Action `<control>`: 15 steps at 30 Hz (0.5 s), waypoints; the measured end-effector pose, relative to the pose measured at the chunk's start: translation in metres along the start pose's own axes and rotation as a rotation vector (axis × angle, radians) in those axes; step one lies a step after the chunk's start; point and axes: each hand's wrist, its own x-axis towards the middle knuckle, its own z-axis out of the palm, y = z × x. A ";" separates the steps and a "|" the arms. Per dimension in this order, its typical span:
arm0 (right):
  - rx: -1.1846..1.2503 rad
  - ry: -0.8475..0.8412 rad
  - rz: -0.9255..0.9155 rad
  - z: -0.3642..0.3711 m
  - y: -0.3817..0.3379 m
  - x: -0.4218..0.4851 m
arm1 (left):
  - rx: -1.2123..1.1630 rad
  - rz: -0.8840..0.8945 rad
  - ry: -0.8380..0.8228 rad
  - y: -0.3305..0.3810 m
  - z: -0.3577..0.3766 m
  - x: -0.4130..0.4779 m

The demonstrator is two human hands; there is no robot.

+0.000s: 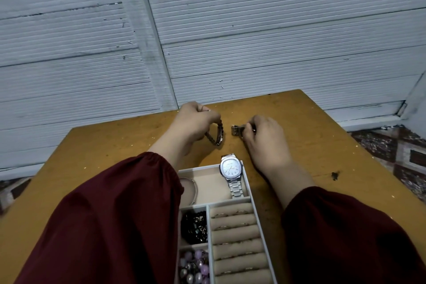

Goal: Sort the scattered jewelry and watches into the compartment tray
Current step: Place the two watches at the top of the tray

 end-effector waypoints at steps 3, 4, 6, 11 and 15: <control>-0.157 0.014 0.022 -0.004 0.001 -0.002 | -0.013 -0.005 0.006 -0.001 -0.002 -0.003; -0.240 0.020 0.035 -0.005 0.001 -0.003 | -0.021 -0.006 0.008 -0.001 -0.002 -0.003; -0.327 0.010 0.058 -0.007 0.002 -0.004 | -0.041 -0.005 0.007 -0.002 -0.003 -0.004; -0.237 0.002 0.047 -0.003 0.003 -0.003 | -0.092 -0.004 0.014 -0.005 -0.006 -0.011; 0.029 0.037 0.061 -0.005 0.002 -0.004 | -0.164 -0.009 0.041 -0.003 -0.013 -0.026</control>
